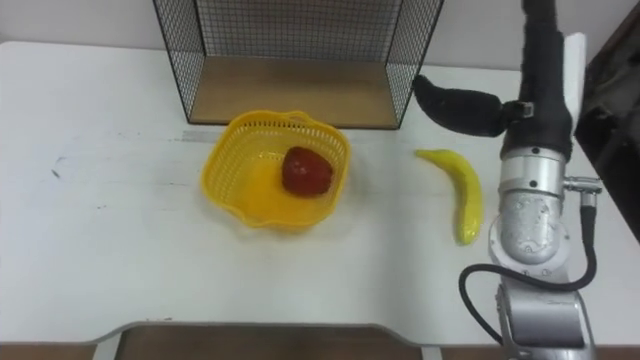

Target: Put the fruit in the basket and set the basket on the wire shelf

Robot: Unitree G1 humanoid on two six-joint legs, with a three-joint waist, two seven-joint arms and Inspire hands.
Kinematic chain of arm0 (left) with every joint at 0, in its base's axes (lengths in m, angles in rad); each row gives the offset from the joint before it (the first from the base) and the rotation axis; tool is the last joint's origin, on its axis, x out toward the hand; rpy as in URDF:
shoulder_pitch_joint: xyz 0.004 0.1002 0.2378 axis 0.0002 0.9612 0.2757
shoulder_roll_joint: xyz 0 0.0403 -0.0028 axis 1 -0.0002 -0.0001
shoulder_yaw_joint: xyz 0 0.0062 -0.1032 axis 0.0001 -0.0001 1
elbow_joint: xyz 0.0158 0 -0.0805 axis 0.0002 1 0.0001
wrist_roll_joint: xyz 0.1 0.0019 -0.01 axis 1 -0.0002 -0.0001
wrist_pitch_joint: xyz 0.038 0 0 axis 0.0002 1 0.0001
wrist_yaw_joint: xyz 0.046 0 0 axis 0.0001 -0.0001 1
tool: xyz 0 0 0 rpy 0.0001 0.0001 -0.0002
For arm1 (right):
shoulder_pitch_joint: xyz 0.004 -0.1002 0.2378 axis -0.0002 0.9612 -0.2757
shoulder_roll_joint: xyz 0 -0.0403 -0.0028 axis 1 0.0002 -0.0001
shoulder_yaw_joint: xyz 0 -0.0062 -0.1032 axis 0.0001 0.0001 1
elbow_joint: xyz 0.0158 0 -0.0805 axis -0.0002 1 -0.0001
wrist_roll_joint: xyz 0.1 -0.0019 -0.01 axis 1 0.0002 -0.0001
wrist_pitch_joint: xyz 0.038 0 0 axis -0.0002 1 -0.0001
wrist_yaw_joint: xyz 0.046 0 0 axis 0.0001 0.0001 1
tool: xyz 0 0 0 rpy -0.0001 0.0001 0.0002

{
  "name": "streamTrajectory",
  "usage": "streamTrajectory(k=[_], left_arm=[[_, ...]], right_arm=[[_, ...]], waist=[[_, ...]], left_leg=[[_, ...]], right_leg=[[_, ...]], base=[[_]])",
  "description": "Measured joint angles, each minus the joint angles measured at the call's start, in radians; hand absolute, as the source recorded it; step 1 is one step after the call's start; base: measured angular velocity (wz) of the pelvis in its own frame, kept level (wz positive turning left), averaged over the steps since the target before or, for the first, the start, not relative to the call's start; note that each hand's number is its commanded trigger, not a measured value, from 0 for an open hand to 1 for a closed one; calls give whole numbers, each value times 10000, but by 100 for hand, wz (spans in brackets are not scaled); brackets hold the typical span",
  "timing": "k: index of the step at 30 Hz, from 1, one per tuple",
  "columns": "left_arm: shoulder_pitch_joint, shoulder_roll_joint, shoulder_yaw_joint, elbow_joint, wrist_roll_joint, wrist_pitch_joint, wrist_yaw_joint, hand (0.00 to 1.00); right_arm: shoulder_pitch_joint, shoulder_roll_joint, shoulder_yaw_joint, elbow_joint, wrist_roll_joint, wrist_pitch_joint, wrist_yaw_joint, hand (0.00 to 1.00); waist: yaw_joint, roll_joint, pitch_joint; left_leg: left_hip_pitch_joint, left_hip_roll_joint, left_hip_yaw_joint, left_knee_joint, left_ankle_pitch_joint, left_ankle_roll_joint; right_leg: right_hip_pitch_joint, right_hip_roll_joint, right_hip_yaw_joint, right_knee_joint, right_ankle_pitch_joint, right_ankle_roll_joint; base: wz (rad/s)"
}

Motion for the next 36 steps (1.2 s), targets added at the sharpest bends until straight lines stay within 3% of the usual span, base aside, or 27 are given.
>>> streamTrajectory(k=[11, 18, 26, 36], left_arm=[[100, -51, 320, -272, 73, 100, 37, 0], [286, -77, 511, -739, 94, 343, -44, 0], [505, -101, 888, -1328, 84, 542, -166, 0], [597, -80, 886, -1439, 67, 949, -131, 0]], right_arm=[[-1, -130, -520, 1250, 599, 103, -142, 0], [-9, -158, -557, 1824, 425, 594, 219, 0], [-15, -317, -563, 1836, 392, 1140, 697, 0], [-16, -327, -504, 1835, 392, 1707, 1201, 0]], waist=[[-10, 49, 47], [-55, -24, 49], [-38, -166, -20], [42, -252, 3]], left_leg=[[-11, 2, 13, -25, 1, -2], [-70, 0, 16, 30, 1, -1], [-117, 0, 16, 28, 2, -1], [-127, 5, -10, 31, 3, -3]], right_leg=[[-14, -4, 18, 30, 0, 0], [-47, -14, -31, 25, -1, 1], [-63, -20, -99, 15, -2, 2], [-54, -25, -164, 17, -2, 2]], base=[[0], [0], [2], [0]])
